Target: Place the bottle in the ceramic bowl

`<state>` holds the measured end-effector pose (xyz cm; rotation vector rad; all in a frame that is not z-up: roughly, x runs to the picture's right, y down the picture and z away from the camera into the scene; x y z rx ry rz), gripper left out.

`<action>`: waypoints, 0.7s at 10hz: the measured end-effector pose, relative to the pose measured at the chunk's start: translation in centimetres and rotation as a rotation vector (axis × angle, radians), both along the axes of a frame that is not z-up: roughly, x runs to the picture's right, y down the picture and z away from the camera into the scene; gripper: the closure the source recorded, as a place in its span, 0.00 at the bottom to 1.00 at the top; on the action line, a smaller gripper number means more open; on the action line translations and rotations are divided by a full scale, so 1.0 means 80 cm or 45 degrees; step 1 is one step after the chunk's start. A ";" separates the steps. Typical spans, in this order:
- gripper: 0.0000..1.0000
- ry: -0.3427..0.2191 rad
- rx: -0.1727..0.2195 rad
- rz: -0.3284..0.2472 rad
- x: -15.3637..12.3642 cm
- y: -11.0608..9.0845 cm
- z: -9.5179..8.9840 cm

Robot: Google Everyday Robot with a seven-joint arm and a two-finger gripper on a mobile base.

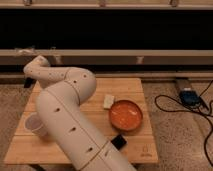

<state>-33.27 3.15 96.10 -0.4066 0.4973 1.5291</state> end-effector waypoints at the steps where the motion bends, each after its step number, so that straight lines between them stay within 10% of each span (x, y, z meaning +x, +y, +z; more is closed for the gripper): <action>1: 0.55 0.005 -0.014 -0.011 0.000 0.003 0.003; 7: 1.00 -0.114 -0.041 -0.031 0.007 -0.011 -0.063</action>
